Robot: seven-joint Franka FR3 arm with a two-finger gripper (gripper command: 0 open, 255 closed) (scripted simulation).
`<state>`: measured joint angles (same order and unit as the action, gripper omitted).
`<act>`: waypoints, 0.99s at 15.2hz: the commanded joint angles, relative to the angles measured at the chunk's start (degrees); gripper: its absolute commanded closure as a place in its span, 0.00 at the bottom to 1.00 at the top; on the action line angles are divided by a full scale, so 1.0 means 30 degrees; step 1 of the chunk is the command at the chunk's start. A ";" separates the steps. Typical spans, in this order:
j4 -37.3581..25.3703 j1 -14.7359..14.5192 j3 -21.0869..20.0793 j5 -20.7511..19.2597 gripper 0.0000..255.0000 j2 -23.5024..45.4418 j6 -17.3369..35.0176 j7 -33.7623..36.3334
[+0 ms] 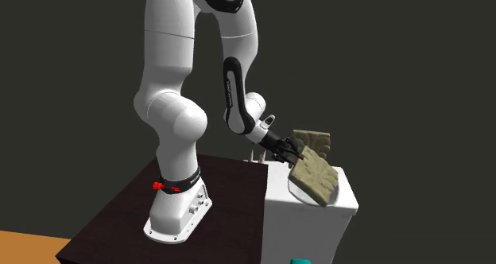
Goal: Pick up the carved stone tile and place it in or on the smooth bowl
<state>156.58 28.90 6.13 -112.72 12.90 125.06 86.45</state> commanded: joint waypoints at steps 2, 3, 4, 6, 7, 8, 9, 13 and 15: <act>-0.0536 0.0024 -0.0045 -0.0354 1.00 0.1311 -0.0217 0.0894; -0.0606 0.0024 -0.0063 -0.0399 1.00 0.1489 -0.0252 0.1017; -0.0604 0.0026 -0.0066 -0.0402 1.00 0.1490 -0.0253 0.1019; -0.0605 0.0031 -0.0070 -0.0400 1.00 0.1489 -0.0254 0.1016; -0.0605 0.0034 -0.0073 -0.0400 1.00 0.1489 -0.0255 0.1015; -0.0605 0.0036 -0.0075 -0.0400 1.00 0.1489 -0.0255 0.1015; -0.0605 0.0038 -0.0077 -0.0400 1.00 0.1489 -0.0256 0.1015; -0.0573 0.0033 -0.0084 -0.0400 0.00 0.1476 -0.0270 0.1035; -0.0579 0.0031 -0.0087 -0.0398 0.00 0.1487 -0.0272 0.1039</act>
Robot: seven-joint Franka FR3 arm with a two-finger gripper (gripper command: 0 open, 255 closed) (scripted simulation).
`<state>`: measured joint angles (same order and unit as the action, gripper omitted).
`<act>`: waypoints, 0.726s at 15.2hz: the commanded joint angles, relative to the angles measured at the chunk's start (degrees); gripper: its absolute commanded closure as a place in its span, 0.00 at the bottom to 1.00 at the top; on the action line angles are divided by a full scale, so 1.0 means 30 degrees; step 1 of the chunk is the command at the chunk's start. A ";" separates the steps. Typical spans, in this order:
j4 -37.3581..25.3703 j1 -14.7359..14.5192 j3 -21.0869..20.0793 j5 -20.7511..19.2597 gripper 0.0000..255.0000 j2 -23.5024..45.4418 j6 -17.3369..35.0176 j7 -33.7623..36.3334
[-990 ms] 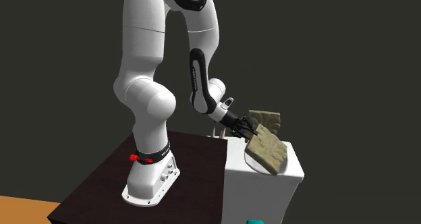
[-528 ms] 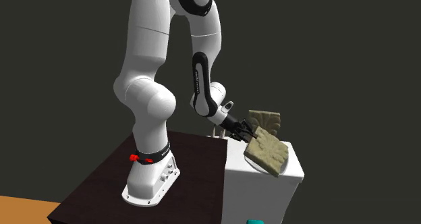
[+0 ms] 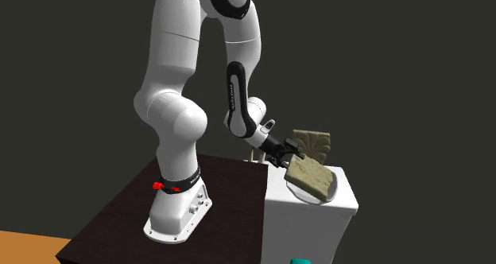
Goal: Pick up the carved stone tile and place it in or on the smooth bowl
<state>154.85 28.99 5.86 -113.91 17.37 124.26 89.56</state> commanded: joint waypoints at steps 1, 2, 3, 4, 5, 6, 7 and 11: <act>-0.0031 0.0011 0.0011 -0.0003 0.00 -0.0001 0.0009 -0.0023; 0.0449 -0.0303 -0.0267 0.0683 0.00 -0.0622 -0.0131 -0.0286; 0.0909 -0.0623 -0.0563 0.1408 0.00 -0.1247 -0.0268 -0.0565; 0.1347 -0.0950 -0.0881 0.2174 0.00 -0.1875 -0.0403 -0.0863; 0.1677 -0.1213 -0.1146 0.2806 0.00 -0.2371 -0.0508 -0.1110; 0.1677 -0.1211 -0.1148 0.2806 0.00 -0.2371 -0.0509 -0.1110; 0.1677 -0.1210 -0.1149 0.2806 0.00 -0.2371 -0.0509 -0.1110; 0.1677 -0.1209 -0.1149 0.2806 0.00 -0.2371 -0.0509 -0.1110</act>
<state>159.86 25.38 2.43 -105.54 10.28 122.75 86.24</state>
